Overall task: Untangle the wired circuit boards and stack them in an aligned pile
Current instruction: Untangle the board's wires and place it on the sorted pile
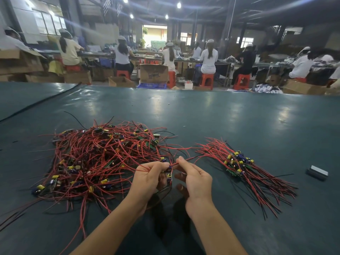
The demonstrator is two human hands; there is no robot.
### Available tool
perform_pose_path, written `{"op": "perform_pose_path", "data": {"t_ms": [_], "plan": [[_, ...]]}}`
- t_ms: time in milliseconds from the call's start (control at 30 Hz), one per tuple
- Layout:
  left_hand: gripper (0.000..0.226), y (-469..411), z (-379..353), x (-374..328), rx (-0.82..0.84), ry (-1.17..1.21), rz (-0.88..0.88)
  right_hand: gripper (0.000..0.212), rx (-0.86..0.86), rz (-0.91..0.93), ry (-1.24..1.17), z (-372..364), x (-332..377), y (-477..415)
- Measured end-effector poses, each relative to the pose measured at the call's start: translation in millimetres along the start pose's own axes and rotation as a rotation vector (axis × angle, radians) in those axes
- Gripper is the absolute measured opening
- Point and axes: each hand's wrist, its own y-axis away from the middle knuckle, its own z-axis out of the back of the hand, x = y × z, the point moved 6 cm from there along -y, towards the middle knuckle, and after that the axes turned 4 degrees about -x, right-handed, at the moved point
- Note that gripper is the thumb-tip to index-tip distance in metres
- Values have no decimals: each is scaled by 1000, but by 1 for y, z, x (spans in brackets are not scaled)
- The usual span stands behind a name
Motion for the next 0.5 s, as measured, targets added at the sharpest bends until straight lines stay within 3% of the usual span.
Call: {"op": "perform_pose_path", "data": {"t_ms": [200, 500], "plan": [[52, -7, 7, -6, -35, 25, -28, 9, -97, -8, -168, 24, 20, -14], [51, -6, 5, -5, 11, 73, 14, 8, -71, 79, -305, 29, 32, -15]]}}
